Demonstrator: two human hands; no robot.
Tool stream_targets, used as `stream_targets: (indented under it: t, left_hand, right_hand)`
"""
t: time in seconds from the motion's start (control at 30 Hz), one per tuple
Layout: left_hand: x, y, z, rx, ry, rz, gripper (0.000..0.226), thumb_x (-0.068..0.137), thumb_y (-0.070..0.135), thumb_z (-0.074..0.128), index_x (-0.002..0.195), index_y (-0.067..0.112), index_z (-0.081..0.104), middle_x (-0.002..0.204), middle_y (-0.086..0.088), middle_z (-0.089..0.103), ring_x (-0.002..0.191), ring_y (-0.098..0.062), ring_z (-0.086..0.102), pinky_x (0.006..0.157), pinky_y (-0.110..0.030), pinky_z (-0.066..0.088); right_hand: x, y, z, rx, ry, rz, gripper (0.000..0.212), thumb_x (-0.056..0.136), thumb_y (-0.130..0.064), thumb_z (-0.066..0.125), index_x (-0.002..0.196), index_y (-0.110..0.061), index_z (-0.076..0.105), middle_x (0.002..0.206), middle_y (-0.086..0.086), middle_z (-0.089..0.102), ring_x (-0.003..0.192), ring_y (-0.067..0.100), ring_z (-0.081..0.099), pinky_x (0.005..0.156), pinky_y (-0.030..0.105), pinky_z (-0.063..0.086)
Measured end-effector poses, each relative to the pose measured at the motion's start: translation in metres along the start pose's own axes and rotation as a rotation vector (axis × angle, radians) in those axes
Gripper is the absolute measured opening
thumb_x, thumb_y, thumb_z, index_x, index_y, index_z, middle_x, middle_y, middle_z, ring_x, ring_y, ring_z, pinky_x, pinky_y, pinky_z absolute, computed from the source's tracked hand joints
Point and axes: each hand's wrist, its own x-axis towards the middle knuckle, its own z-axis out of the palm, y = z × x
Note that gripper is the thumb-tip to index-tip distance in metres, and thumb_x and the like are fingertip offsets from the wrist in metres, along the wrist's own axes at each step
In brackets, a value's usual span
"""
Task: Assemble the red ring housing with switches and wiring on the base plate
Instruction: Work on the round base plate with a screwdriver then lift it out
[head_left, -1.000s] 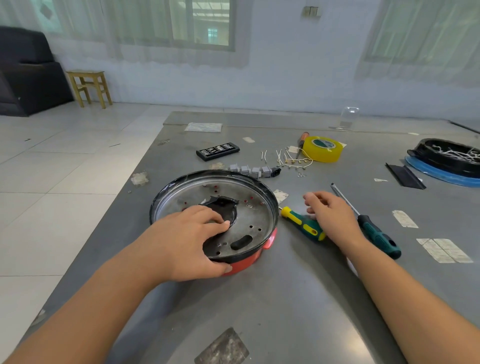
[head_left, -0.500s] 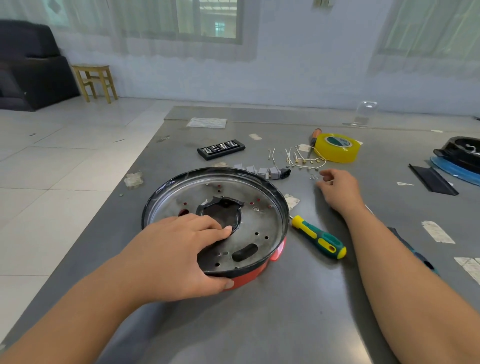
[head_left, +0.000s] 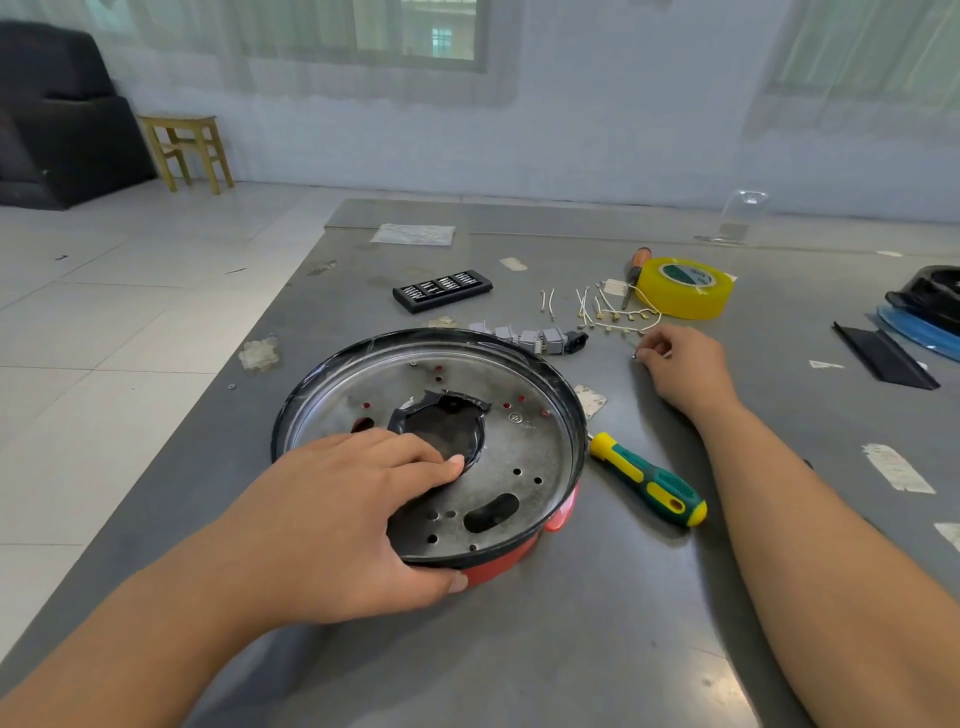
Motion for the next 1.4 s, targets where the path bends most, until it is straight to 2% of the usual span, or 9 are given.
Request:
stream_targets:
  t: [0.13, 0.3, 0.5, 0.73, 0.87, 0.97, 1.03, 1.2, 1.4]
  left_hand:
    - [0.001, -0.002, -0.002, -0.026, -0.118, -0.034, 0.103, 0.063, 0.098, 0.029, 0.155, 0.05, 0.041, 0.144, 0.035, 0.047, 0.133, 0.007, 0.043, 0.105, -0.011, 0.027]
    - [0.001, -0.004, -0.008, -0.057, -0.195, -0.034, 0.106, 0.062, 0.099, 0.032, 0.156, 0.051, 0.036, 0.145, 0.037, 0.041, 0.132, 0.01, 0.037, 0.109, -0.016, 0.032]
    - [-0.005, 0.004, -0.013, -0.129, -0.288, -0.038, 0.104, 0.068, 0.096, 0.056, 0.158, 0.048, 0.035, 0.144, 0.038, 0.038, 0.127, 0.01, 0.034, 0.088, -0.004, 0.026]
    - [-0.008, 0.016, -0.019, -0.323, -0.348, -0.075, 0.131, 0.046, 0.115, 0.024, 0.156, 0.046, 0.041, 0.145, 0.039, 0.037, 0.136, 0.015, 0.025, 0.117, -0.023, 0.028]
    - [-0.005, 0.017, -0.022, -0.455, -0.15, -0.159, 0.082, 0.078, 0.096, 0.037, 0.138, 0.046, 0.061, 0.13, 0.032, 0.056, 0.121, 0.014, 0.047, 0.095, -0.005, 0.035]
    - [0.002, 0.015, -0.024, -0.522, 0.113, -0.239, 0.028, 0.097, 0.051, 0.065, 0.122, 0.04, 0.07, 0.106, 0.028, 0.069, 0.096, 0.018, 0.059, 0.088, -0.012, 0.048]
    - [0.008, 0.018, -0.024, -0.611, 0.201, -0.269, 0.022, 0.096, 0.032, 0.073, 0.117, 0.039, 0.072, 0.096, 0.027, 0.073, 0.091, 0.014, 0.065, 0.09, -0.025, 0.056]
    - [0.022, 0.027, -0.025, -0.679, 0.301, -0.288, 0.018, 0.091, 0.026, 0.078, 0.084, 0.042, 0.074, 0.082, 0.028, 0.074, 0.08, 0.005, 0.07, 0.081, -0.025, 0.057]
    - [0.026, 0.024, -0.021, -0.755, 0.272, -0.279, 0.022, 0.086, 0.021, 0.086, 0.085, 0.041, 0.077, 0.082, 0.026, 0.075, 0.076, 0.007, 0.071, 0.075, -0.015, 0.052]
  right_hand:
    - [-0.019, 0.0, -0.012, 0.106, 0.015, 0.051, 0.005, 0.102, -0.023, 0.06, 0.102, -0.026, 0.063, 0.101, -0.001, 0.065, 0.089, 0.018, 0.059, 0.077, 0.027, 0.043]
    - [-0.048, -0.012, -0.03, 0.305, 0.032, 0.091, 0.009, 0.102, -0.016, 0.059, 0.1, -0.023, 0.063, 0.097, 0.0, 0.074, 0.085, 0.015, 0.07, 0.078, 0.034, 0.058]
    - [-0.087, -0.067, -0.05, 0.446, 0.001, -0.094, 0.008, 0.099, -0.018, 0.064, 0.097, -0.025, 0.068, 0.085, -0.007, 0.076, 0.074, 0.009, 0.07, 0.074, 0.031, 0.057]
    - [-0.144, -0.13, -0.062, 0.506, -0.284, -0.384, 0.013, 0.096, -0.015, 0.069, 0.096, -0.026, 0.076, 0.083, -0.001, 0.077, 0.071, 0.012, 0.071, 0.074, 0.026, 0.06]
    - [-0.157, -0.14, -0.062, 0.412, -0.394, -0.451, 0.013, 0.095, -0.017, 0.069, 0.1, -0.024, 0.079, 0.084, -0.002, 0.077, 0.075, 0.013, 0.072, 0.077, 0.026, 0.057]
    - [-0.163, -0.145, -0.062, 0.505, -0.481, -0.426, 0.015, 0.093, -0.014, 0.072, 0.105, -0.022, 0.074, 0.084, 0.0, 0.077, 0.07, 0.008, 0.07, 0.068, 0.021, 0.055]
    - [-0.166, -0.149, -0.061, 0.586, -0.526, -0.411, 0.02, 0.092, -0.011, 0.075, 0.109, -0.015, 0.066, 0.084, 0.003, 0.078, 0.068, 0.009, 0.07, 0.063, 0.015, 0.05]
    - [-0.168, -0.154, -0.06, 0.724, -0.584, -0.396, 0.032, 0.089, -0.009, 0.079, 0.112, -0.008, 0.056, 0.083, 0.01, 0.078, 0.07, 0.02, 0.074, 0.063, 0.025, 0.057]
    - [-0.163, -0.15, -0.06, 0.812, -0.635, -0.35, 0.03, 0.09, -0.002, 0.075, 0.114, -0.01, 0.059, 0.083, 0.017, 0.077, 0.074, 0.025, 0.076, 0.067, 0.029, 0.061]
